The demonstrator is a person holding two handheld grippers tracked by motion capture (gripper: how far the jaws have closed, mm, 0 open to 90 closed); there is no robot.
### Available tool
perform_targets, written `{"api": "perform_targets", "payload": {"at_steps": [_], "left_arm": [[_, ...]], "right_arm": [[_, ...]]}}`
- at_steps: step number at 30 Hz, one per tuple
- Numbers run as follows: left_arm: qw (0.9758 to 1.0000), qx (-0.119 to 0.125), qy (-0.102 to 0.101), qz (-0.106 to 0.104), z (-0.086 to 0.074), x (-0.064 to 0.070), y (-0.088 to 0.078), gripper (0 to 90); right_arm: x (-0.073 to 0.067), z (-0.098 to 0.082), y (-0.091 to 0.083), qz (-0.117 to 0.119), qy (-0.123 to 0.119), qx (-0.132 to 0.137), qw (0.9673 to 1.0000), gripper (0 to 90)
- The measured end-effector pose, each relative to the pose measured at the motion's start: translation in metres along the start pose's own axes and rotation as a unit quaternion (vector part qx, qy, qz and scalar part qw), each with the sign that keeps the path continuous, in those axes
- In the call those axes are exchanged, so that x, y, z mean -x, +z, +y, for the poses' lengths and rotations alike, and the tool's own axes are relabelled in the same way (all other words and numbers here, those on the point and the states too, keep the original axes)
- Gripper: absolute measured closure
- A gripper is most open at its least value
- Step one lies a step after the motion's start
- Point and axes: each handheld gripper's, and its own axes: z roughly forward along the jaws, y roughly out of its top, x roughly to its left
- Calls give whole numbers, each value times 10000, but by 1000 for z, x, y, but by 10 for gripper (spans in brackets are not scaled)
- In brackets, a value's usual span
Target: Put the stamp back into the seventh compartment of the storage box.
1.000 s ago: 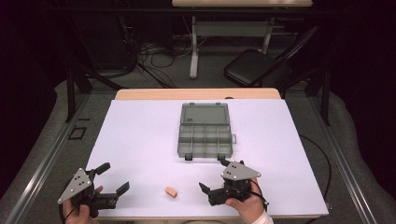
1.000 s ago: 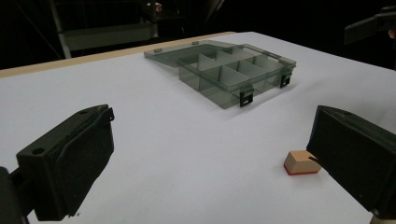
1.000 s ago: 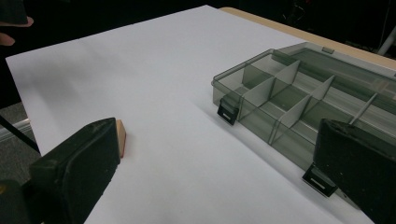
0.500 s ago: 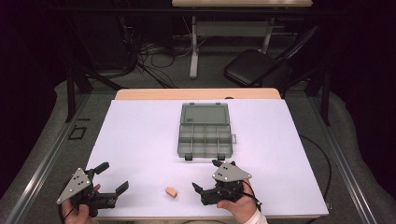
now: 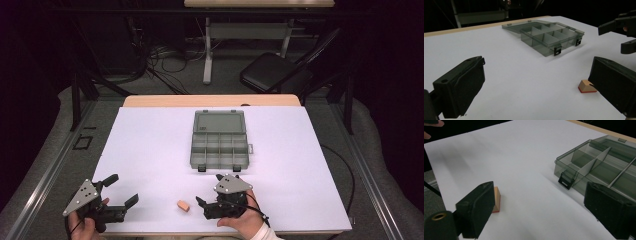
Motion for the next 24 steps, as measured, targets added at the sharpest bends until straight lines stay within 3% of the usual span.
{"api": "perform_targets", "payload": {"at_steps": [3, 7, 24], "left_arm": [[10000, -15, 8, -9, 0, 0, 0, 4], [9997, -120, 152, 144, 1, 2, 0, 4], [9991, -279, 141, 272, 2, 4, 4, 5]], "right_arm": [[-4, -1, 5, -8, -13, -17, 10000, 136], [-10, -1, 12, 91, -57, -48, 9999, 148], [-22, -4, 28, 397, -129, -245, 9988, 324]]}}
